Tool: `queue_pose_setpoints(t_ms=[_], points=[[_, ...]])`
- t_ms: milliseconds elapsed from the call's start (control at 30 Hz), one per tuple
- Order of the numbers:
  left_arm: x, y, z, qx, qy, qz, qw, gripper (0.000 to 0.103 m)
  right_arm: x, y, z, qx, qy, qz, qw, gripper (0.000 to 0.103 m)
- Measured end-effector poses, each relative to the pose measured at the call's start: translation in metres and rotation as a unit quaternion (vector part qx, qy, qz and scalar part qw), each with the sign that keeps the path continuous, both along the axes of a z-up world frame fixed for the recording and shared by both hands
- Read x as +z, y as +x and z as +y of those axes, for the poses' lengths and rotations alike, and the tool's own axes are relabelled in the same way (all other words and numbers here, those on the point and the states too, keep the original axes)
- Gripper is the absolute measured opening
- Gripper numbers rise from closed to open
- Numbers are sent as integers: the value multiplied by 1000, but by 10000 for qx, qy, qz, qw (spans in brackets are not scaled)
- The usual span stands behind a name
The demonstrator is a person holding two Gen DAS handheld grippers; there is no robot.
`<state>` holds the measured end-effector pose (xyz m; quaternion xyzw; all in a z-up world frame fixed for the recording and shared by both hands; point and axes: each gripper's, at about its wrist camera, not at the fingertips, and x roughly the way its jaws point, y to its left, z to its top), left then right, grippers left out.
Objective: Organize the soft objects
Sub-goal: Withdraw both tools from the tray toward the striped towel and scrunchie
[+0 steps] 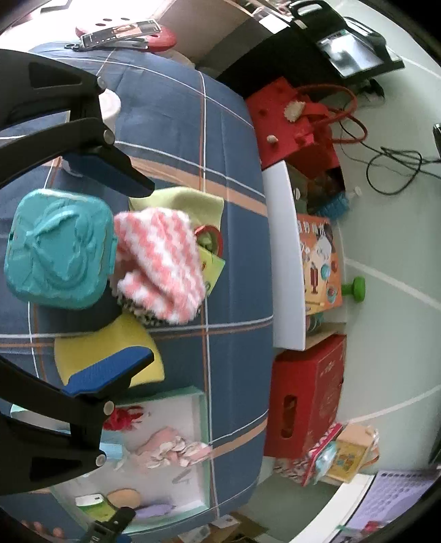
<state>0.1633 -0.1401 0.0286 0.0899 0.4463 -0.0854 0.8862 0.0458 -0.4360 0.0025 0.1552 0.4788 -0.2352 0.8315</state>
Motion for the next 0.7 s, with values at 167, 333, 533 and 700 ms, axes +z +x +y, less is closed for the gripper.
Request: queue_pose_setpoints(t_ms=[167, 333, 533, 700], points=[[0, 6, 11, -42, -105, 92, 9999, 92, 4, 3, 14, 139, 5, -148, 9998, 103], [5, 10, 21, -105, -126, -18, 9999, 96, 18, 6, 32, 240, -102, -471, 9985, 103], [8, 20, 43, -164, -367, -13, 9992, 96, 24, 13, 56, 481, 103, -618, 9969, 103], [9, 29, 61, -35, -443, -109, 9990, 96, 40, 28, 81, 715, 56, -550, 9959, 103]])
